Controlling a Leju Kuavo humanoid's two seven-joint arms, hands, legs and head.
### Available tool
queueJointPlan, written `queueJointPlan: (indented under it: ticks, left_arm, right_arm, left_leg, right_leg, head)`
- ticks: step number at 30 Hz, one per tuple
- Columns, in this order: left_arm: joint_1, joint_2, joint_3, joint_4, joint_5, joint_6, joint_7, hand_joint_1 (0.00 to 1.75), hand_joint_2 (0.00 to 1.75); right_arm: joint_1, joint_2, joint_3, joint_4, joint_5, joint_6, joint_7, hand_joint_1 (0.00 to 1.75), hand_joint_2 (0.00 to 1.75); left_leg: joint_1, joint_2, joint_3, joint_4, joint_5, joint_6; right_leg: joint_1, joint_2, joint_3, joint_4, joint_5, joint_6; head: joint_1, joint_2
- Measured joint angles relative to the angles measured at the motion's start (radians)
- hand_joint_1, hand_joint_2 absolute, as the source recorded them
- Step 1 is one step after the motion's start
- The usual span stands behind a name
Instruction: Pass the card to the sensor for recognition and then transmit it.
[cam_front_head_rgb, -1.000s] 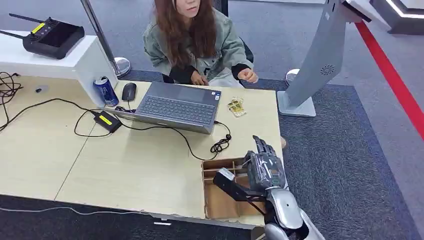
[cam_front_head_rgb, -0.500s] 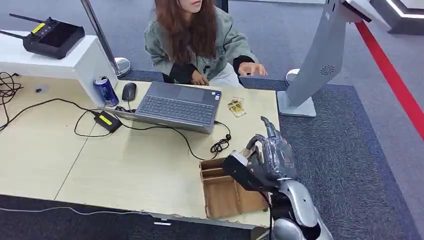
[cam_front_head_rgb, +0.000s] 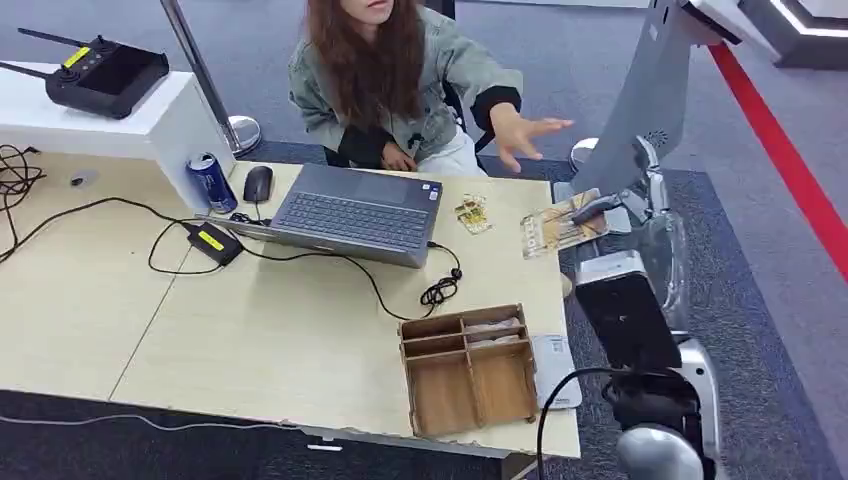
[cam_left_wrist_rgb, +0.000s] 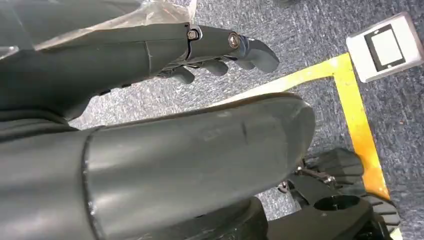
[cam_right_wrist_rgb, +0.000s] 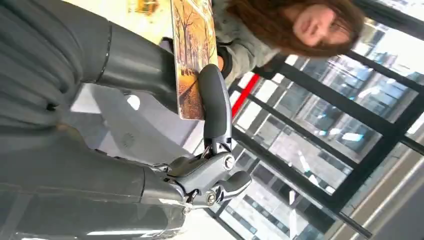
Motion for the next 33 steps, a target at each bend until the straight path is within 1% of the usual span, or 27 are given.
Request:
queueJointPlan:
  ticks: [4,5,8,10,11,14,16,17,18,23,27,28,32,33]
  left_arm:
    - [-0.001,-0.002,-0.002,0.000,-0.007,-0.012,0.012,0.00,0.00]
    - [-0.002,-0.005,-0.003,0.000,-0.008,-0.014,0.016,0.00,0.00]
    - [-0.002,-0.008,-0.011,0.000,-0.008,-0.018,0.019,0.00,0.00]
    - [-0.002,-0.010,-0.018,0.000,-0.008,-0.018,0.021,0.00,0.00]
    - [-0.002,-0.010,-0.025,0.000,-0.008,-0.018,0.021,0.00,0.00]
    - [-0.003,-0.013,-0.034,0.000,-0.008,-0.021,0.026,0.00,0.00]
    - [-0.003,-0.014,-0.037,0.000,-0.008,-0.021,0.030,0.00,0.00]
    - [-0.003,-0.015,-0.040,0.000,-0.008,-0.021,0.031,0.00,0.00]
    - [-0.003,-0.015,-0.044,0.000,-0.008,-0.021,0.032,0.00,0.00]
    - [-0.002,-0.017,-0.056,0.000,-0.008,-0.021,0.034,0.00,0.00]
    - [-0.002,-0.017,-0.060,0.000,-0.008,-0.021,0.034,0.00,0.00]
    - [-0.002,-0.017,-0.060,0.000,-0.008,-0.021,0.034,0.00,0.00]
    - [-0.001,-0.017,-0.060,0.000,-0.008,-0.021,0.035,0.00,0.00]
    - [-0.001,-0.017,-0.060,0.000,-0.008,-0.021,0.035,0.00,0.00]
  right_arm:
    - [-0.100,0.020,0.000,0.073,-0.043,-0.028,0.008,1.57,1.75]
    - [-0.135,0.028,0.001,0.113,-0.041,-0.039,0.016,1.61,1.75]
    - [-0.219,0.051,0.005,0.227,-0.012,-0.061,0.035,1.59,1.75]
    - [-0.262,0.068,0.008,0.299,0.008,-0.073,0.039,1.61,1.75]
    - [-0.286,0.081,0.010,0.346,0.020,-0.081,0.043,1.59,1.75]
    - [-0.331,0.112,0.016,0.450,0.032,-0.093,0.043,1.59,1.75]
    - [-0.352,0.134,0.019,0.514,0.036,-0.098,0.043,1.57,1.75]
    - [-0.361,0.145,0.020,0.542,0.037,-0.100,0.043,1.61,1.75]
    - [-0.368,0.153,0.023,0.567,0.037,-0.103,0.042,1.59,1.75]
    - [-0.398,0.191,0.035,0.679,0.038,-0.119,0.022,1.61,1.75]
    - [-0.403,0.207,0.036,0.740,0.031,-0.122,0.013,1.55,1.75]
    - [-0.403,0.208,0.036,0.748,0.029,-0.122,0.012,1.52,1.75]
    - [-0.407,0.217,0.036,0.777,0.029,-0.121,0.010,1.52,1.75]
    - [-0.409,0.220,0.036,0.784,0.028,-0.121,0.010,0.05,1.75]
  left_leg:
    - [0.000,0.000,0.000,0.000,0.000,-0.001]
    - [0.000,0.000,0.000,0.000,0.001,-0.001]
    - [0.000,-0.001,0.000,0.000,0.002,-0.001]
    - [0.000,-0.001,-0.001,0.000,0.002,-0.001]
    - [0.000,-0.001,-0.001,0.000,0.002,-0.001]
    - [0.001,-0.001,0.000,0.000,0.002,-0.001]
    - [0.001,-0.001,0.000,0.000,0.002,-0.001]
    - [0.001,-0.001,-0.001,0.000,0.002,-0.001]
    - [0.001,-0.001,-0.001,0.000,0.002,-0.001]
    - [0.001,-0.001,-0.001,0.000,0.002,-0.001]
    - [0.001,-0.001,-0.001,0.000,0.002,-0.001]
    - [0.001,-0.001,-0.001,0.000,0.002,-0.001]
    - [0.001,-0.002,-0.002,0.000,0.002,-0.001]
    - [0.001,-0.002,-0.002,0.000,0.002,-0.001]
  right_leg:
    - [0.000,0.000,0.000,0.000,0.001,-0.001]
    - [0.000,0.000,0.000,0.000,0.001,-0.001]
    - [0.000,-0.001,0.000,0.000,0.001,-0.001]
    - [0.000,-0.001,0.000,0.001,0.001,-0.001]
    - [0.000,-0.001,0.000,0.001,0.001,-0.001]
    - [0.000,-0.001,-0.001,0.001,0.001,-0.001]
    - [0.000,-0.001,-0.001,0.001,0.001,-0.001]
    - [0.000,-0.001,-0.001,0.001,0.001,-0.001]
    - [0.000,-0.001,-0.001,0.001,0.001,-0.001]
    - [0.000,-0.001,-0.001,0.001,0.001,-0.001]
    - [0.000,-0.001,-0.001,0.001,0.001,-0.001]
    - [0.000,-0.001,-0.001,0.001,0.001,-0.001]
    - [0.000,-0.001,-0.002,0.001,0.001,-0.001]
    - [0.000,-0.001,-0.003,0.001,0.001,-0.001]
  head:
    - [0.000,0.000]
    - [-0.001,0.000]
    - [0.000,0.000]
    - [0.000,0.000]
    - [-0.001,0.000]
    - [0.000,0.000]
    - [0.000,0.000]
    - [0.000,0.000]
    - [0.000,0.000]
    - [0.000,0.000]
    - [0.000,0.000]
    - [0.000,0.000]
    - [0.000,0.000]
    - [0.000,0.000]
